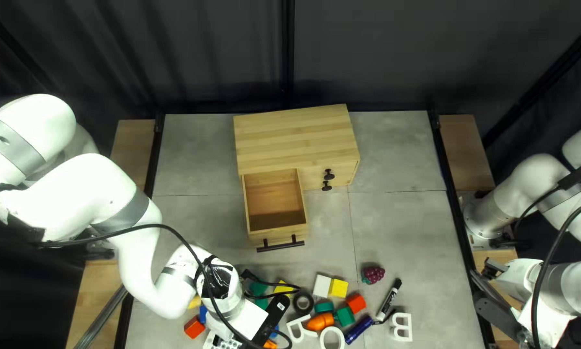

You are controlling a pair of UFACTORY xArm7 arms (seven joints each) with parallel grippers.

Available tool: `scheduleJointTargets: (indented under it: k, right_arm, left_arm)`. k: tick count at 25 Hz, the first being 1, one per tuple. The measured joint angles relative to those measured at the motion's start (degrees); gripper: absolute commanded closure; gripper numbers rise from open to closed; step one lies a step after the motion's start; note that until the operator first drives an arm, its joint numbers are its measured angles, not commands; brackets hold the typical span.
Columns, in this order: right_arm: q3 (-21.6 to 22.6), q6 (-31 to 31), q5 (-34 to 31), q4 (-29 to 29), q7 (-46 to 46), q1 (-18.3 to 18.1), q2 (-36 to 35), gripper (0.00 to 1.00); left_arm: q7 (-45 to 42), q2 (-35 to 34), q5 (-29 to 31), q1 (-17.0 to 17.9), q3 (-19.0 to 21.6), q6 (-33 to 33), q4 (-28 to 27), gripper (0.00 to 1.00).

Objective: Open drawers and place objects into drawer and close

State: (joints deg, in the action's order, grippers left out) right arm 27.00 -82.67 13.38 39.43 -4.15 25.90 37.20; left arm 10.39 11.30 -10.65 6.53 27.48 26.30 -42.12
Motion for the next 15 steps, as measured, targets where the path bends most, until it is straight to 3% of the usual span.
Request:
scheduleJointTargets:
  k: [9, 15]
  right_arm:
    - [0.00, 0.00, 0.00, 0.00, 0.00, 0.00, 0.00, 0.00]
    - [0.00, 0.00, 0.00, 0.00, 0.00, 0.00, 0.00, 0.00]
  left_arm:
    - [-4.17, -10.75, 5.97, -1.92, -1.93, 14.56, -3.13, 1.00]
    - [-4.14, -17.04, 11.34, -4.85, -4.12, 28.35, -10.17, 1.00]
